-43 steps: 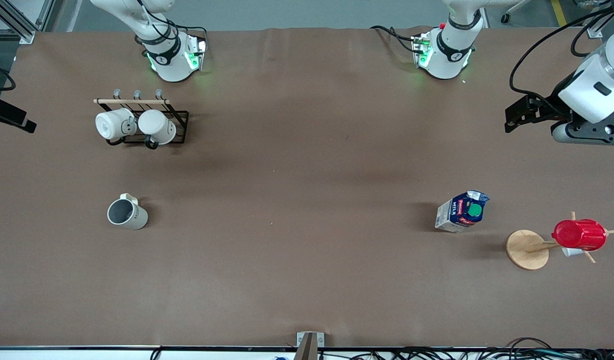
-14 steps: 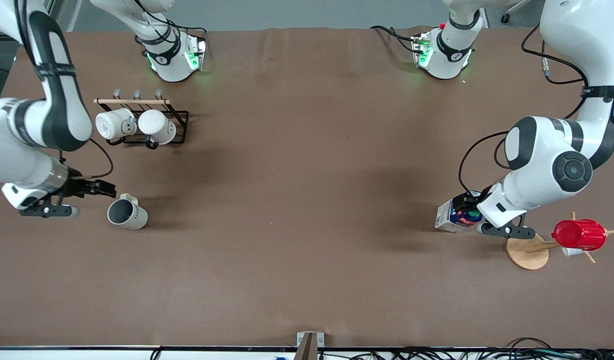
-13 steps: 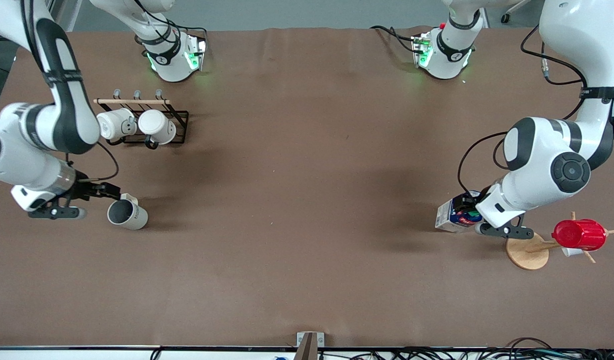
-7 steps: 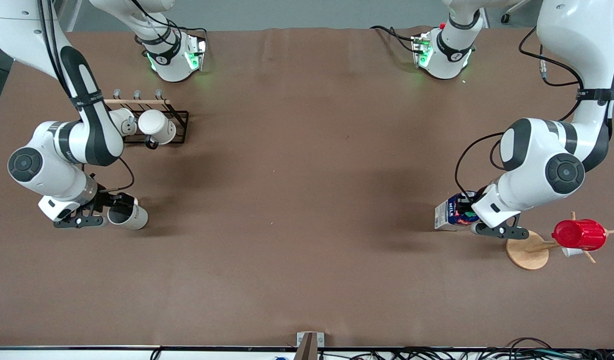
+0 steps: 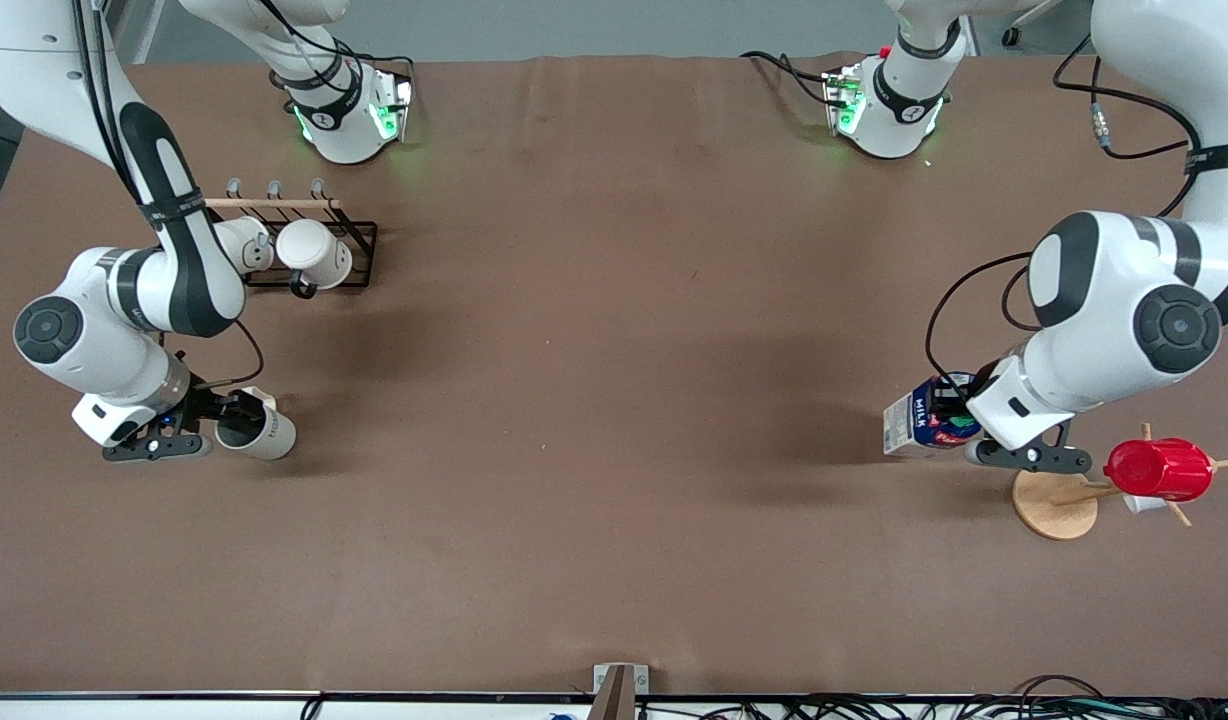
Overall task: Place cup and milk on table
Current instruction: 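Grasp the milk carton with the left gripper while the right gripper reaches the grey mug, then carry the carton and mug toward the table middle with both grippers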
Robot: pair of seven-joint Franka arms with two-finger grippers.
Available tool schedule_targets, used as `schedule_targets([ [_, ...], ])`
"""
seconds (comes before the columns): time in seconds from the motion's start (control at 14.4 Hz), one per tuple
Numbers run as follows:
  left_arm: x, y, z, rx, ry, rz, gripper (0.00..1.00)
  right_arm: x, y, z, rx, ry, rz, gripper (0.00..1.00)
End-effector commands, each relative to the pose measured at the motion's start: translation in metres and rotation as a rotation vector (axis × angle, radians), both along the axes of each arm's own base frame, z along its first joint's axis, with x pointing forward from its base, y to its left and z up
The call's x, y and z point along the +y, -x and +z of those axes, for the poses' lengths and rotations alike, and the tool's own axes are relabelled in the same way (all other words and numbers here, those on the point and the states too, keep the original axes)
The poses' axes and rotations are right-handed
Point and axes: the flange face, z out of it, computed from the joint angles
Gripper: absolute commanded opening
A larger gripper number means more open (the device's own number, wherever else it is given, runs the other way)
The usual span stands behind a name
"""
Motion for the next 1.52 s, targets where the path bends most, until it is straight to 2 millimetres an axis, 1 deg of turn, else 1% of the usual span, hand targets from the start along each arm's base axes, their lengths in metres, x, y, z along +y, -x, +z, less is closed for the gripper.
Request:
schedule_targets([
  [0.0, -0.024, -0.001, 0.03, 0.001, 0.002, 0.037, 0.24, -0.003, 0.0, -0.011, -0.014, 0.009, 0.018, 0.57],
  [0.07, -0.028, -0.001, 0.035, 0.004, 0.002, 0.062, 0.24, -0.002, -0.001, -0.014, -0.013, 0.008, 0.016, 0.36],
  [0.14, -0.032, -0.001, 0.039, 0.005, 0.002, 0.081, 0.24, -0.002, 0.0, -0.015, -0.011, 0.006, 0.006, 0.18],
  [0.21, -0.038, 0.0, 0.042, 0.004, 0.002, 0.088, 0.24, -0.002, 0.0, -0.016, -0.01, 0.002, 0.0, 0.03],
  [0.28, -0.04, 0.0, 0.043, 0.005, 0.002, 0.094, 0.24, -0.002, 0.0, -0.016, -0.004, 0.002, -0.002, 0.0],
  [0.42, -0.046, 0.001, 0.045, 0.003, 0.004, 0.098, 0.24, 0.0, -0.003, -0.013, -0.004, -0.002, -0.006, 0.0],
  [0.49, -0.047, 0.0, 0.049, -0.004, 0.007, 0.102, 0.24, 0.005, -0.005, -0.008, -0.003, -0.004, -0.025, 0.0],
  [0.55, -0.048, 0.001, 0.049, 0.0, 0.004, 0.105, 0.24, 0.015, -0.004, -0.002, 0.043, -0.01, -0.054, 0.0],
  [0.62, -0.05, 0.0, 0.053, -0.002, 0.006, 0.109, 0.24, 0.034, -0.009, 0.016, 0.061, -0.012, -0.072, 0.0],
  [0.76, -0.06, 0.001, 0.057, -0.007, 0.007, 0.116, 0.24, 0.093, -0.022, 0.053, 0.089, -0.029, -0.146, 0.0],
  [0.9, -0.068, 0.002, 0.059, -0.008, 0.007, 0.139, 0.24, 0.162, -0.028, 0.084, 0.131, -0.056, -0.25, 0.0],
  [0.97, -0.072, 0.002, 0.06, -0.009, 0.007, 0.15, 0.24, 0.195, -0.029, 0.096, 0.124, -0.074, -0.262, 0.0],
  [1.04, -0.083, 0.005, 0.06, -0.007, 0.007, 0.143, 0.24, 0.231, -0.026, 0.103, 0.114, -0.102, -0.263, 0.0],
  [1.18, -0.092, 0.007, 0.059, -0.005, 0.005, 0.164, 0.24, 0.294, -0.013, 0.095, 0.131, -0.12, -0.298, 0.0],
  [1.25, -0.104, 0.01, 0.056, 0.001, 0.003, 0.172, 0.24, 0.328, -0.007, 0.094, 0.133, -0.128, -0.295, 0.0],
  [1.32, -0.118, 0.013, 0.047, 0.016, -0.001, 0.187, 0.24, 0.36, -0.002, 0.09, 0.13, -0.132, -0.298, 0.0],
  [1.39, -0.137, 0.015, 0.041, 0.023, -0.002, 0.194, 0.24, 0.396, 0.008, 0.082, 0.136, -0.129, -0.291, 0.0],
  [1.46, -0.156, 0.016, 0.038, 0.024, 0.001, 0.209, 0.24, 0.421, 0.012, 0.076, 0.135, -0.127, -0.29, 0.0],
])
